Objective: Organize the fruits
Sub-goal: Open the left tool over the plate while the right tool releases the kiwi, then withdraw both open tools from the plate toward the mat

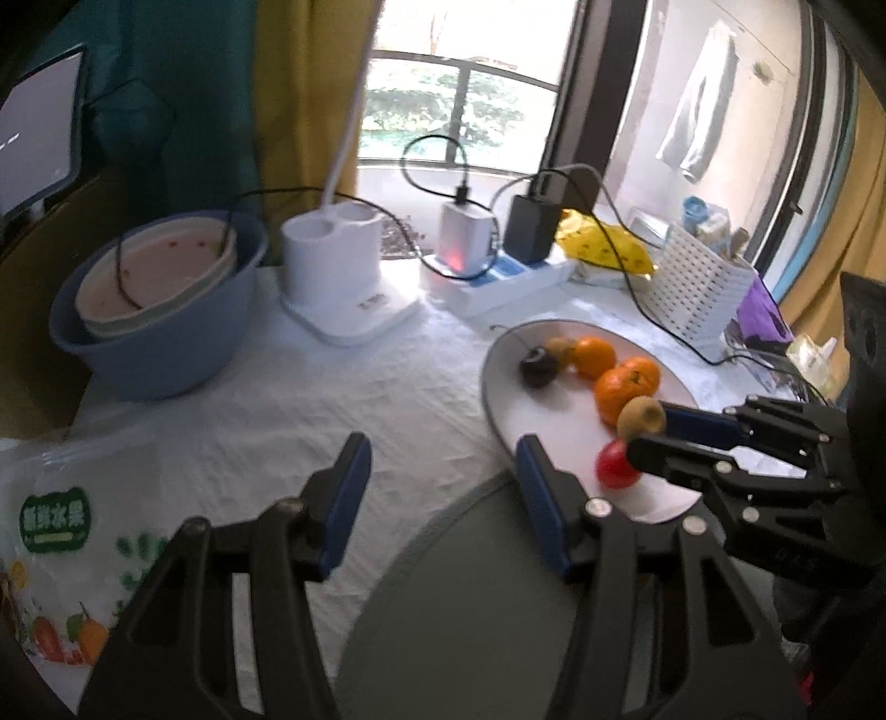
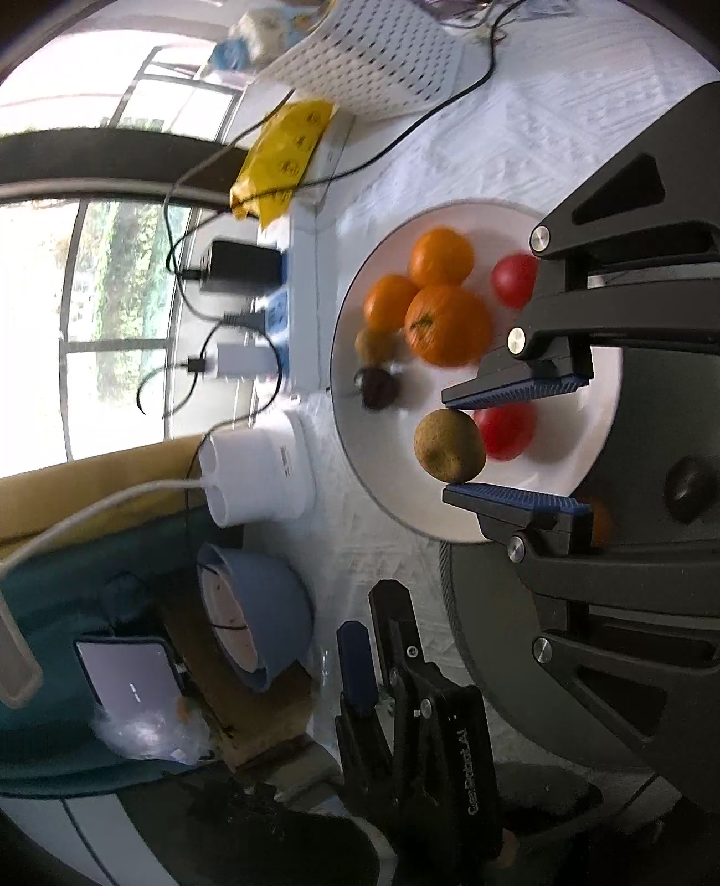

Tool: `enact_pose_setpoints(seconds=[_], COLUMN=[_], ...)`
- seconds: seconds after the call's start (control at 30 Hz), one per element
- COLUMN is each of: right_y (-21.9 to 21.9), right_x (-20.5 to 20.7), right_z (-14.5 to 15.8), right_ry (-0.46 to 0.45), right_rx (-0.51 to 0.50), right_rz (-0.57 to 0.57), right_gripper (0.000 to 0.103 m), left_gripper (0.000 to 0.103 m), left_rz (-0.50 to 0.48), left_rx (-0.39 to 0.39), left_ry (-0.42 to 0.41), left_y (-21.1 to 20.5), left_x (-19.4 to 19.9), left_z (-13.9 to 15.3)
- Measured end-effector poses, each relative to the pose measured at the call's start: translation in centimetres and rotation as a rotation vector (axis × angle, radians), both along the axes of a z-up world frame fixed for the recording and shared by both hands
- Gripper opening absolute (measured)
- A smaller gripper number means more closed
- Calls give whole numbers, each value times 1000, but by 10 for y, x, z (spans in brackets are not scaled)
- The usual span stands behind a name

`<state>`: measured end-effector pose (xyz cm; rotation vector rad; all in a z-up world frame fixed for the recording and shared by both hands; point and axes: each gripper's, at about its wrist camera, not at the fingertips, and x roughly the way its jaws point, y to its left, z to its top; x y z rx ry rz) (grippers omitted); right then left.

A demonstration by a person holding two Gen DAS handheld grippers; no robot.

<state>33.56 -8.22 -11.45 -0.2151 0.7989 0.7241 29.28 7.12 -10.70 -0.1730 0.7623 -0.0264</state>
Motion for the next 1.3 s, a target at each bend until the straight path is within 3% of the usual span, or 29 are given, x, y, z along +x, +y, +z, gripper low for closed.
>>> enact_pose_setpoints(seconds=[0.4, 0.53, 1.3], right_y=[29, 27, -16], right_x=[17, 15, -43], right_z=[-6, -2, 25], right_ry=[12, 6, -45], right_rx=[-41, -43, -13], right_rz=[-34, -42, -84], right_gripper=[30, 35, 35], left_gripper=[56, 56, 56], left_rz=[38, 40, 14], left_rx=[-22, -25, 19], left_ry=[5, -1, -60], left_y=[25, 25, -7], left_x=[-8, -10, -57], left_z=[-7, -6, 21])
